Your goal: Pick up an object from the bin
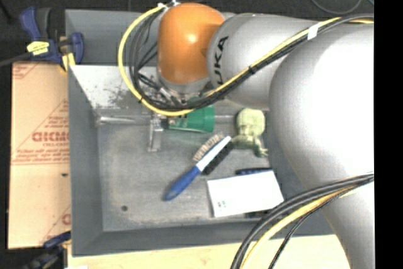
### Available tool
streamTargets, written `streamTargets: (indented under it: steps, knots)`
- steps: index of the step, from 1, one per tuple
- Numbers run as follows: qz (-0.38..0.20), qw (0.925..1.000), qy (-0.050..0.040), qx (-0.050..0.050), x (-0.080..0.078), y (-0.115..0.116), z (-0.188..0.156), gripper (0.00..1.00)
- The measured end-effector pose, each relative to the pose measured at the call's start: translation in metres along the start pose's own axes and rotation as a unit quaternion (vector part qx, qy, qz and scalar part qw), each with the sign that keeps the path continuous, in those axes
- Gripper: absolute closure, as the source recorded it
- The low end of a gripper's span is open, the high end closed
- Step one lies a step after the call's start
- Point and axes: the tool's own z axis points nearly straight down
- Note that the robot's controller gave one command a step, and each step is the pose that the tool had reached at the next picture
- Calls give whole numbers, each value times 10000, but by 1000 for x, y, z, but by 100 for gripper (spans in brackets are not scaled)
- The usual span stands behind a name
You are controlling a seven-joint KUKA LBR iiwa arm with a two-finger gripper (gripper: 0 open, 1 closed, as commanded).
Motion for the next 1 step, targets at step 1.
streamTargets:
  steps: [1]
  knots:
    - [14, 10000, -38, -6, -2, -1, -6, 0]
